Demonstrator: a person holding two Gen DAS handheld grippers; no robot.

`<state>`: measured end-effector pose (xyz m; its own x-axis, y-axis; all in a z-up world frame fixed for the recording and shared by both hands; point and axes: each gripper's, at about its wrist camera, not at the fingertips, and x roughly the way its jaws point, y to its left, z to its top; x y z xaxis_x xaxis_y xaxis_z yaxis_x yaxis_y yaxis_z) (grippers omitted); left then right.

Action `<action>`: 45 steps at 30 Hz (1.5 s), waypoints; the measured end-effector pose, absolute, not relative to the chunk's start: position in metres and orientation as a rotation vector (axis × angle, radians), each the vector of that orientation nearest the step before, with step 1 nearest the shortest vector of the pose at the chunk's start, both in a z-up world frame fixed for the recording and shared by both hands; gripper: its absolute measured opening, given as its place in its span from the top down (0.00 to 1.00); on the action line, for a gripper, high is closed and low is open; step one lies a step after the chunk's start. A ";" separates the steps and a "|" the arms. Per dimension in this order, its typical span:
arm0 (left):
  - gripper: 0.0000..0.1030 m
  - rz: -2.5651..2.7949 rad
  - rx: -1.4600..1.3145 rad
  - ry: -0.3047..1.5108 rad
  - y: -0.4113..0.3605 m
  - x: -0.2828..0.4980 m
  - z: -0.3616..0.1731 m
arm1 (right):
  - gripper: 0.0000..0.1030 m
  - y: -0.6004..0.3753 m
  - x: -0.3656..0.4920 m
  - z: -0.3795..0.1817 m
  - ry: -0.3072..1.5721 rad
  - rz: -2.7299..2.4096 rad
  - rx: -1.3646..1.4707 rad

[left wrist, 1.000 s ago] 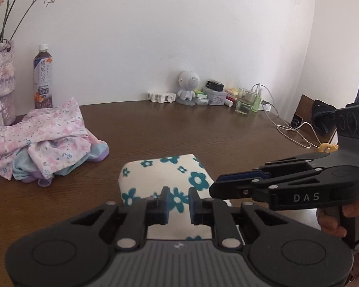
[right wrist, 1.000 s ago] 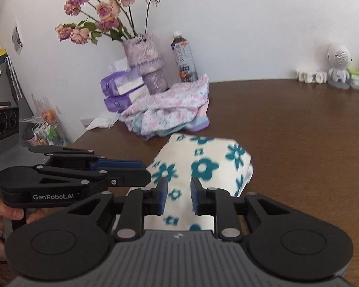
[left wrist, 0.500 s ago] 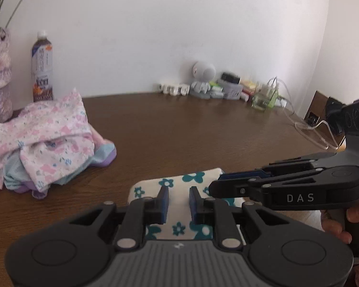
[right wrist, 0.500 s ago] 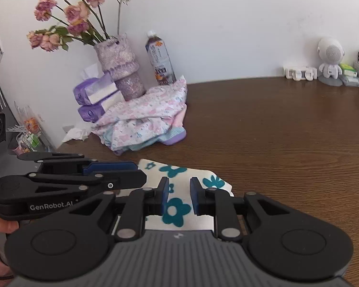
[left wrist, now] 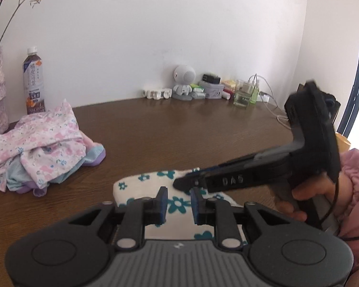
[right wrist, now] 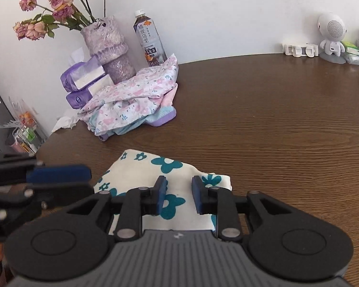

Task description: Fold clothes

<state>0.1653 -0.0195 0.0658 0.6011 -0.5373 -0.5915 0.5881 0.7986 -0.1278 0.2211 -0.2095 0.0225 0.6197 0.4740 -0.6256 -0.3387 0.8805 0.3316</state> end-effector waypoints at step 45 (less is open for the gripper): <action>0.46 -0.635 0.124 0.606 0.001 0.067 0.050 | 0.52 -0.233 0.066 0.035 0.665 0.545 -0.003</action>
<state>0.0667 0.0009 0.0497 0.6394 -0.5198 -0.5666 0.5901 0.8041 -0.0718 0.0657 -0.2328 0.0351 0.6524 0.4798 -0.5867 -0.4815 0.8602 0.1681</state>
